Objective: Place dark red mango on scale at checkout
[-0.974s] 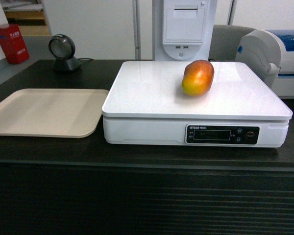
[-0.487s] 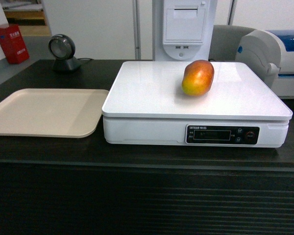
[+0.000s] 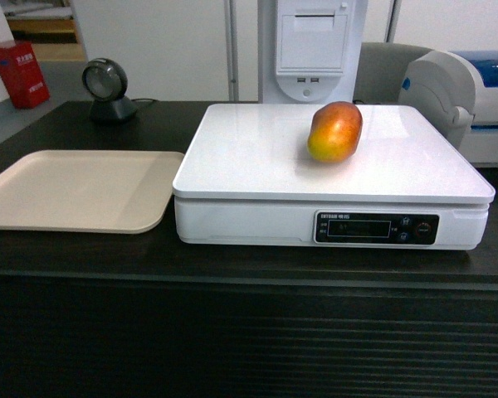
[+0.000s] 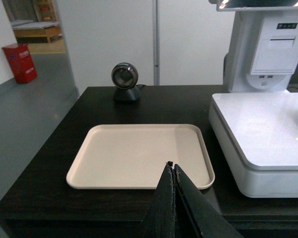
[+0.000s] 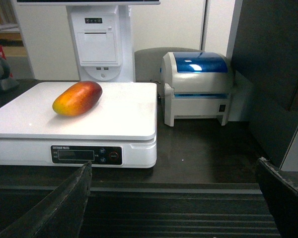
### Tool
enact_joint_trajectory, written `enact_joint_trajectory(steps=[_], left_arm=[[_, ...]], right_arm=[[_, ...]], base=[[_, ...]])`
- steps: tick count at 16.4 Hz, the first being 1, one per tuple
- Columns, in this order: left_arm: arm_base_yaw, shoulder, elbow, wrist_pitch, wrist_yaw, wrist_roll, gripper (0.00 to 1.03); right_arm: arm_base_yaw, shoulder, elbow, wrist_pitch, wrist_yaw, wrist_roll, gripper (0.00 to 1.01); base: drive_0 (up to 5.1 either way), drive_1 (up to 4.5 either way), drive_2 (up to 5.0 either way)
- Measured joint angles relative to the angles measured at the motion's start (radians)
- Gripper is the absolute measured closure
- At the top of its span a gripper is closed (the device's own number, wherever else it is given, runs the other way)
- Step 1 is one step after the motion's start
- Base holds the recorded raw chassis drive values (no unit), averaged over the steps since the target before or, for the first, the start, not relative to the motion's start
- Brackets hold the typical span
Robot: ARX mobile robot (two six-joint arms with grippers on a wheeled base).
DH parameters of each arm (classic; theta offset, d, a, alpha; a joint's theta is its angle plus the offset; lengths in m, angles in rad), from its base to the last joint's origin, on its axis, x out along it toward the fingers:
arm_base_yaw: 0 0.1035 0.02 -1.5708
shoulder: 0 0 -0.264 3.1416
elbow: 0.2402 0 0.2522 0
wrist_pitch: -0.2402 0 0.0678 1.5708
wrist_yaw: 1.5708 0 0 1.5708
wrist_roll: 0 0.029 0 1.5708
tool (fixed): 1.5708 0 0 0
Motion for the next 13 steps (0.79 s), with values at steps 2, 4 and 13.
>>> enact_joint_trajectory(steps=[2, 4, 13], left_arm=[[-0.080, -0.048, -0.037, -0.008, -0.067, 0.000, 1.01], [-0.085, -0.084, -0.061, -0.018, -0.068, 0.000, 1.01], [-0.078, -0.237, -0.139, -0.098, -0.077, 0.000, 1.01]], right_arm=[[0.000, 0.000, 0.000, 0.000, 0.000, 0.000, 0.03], [0.000, 0.000, 0.000, 0.000, 0.000, 0.000, 0.03], [0.000, 0.000, 0.000, 0.000, 0.000, 0.000, 0.03]], base=[[0.0, 0.00, 0.0], [0.0, 0.00, 0.0], [0.0, 0.00, 0.0]])
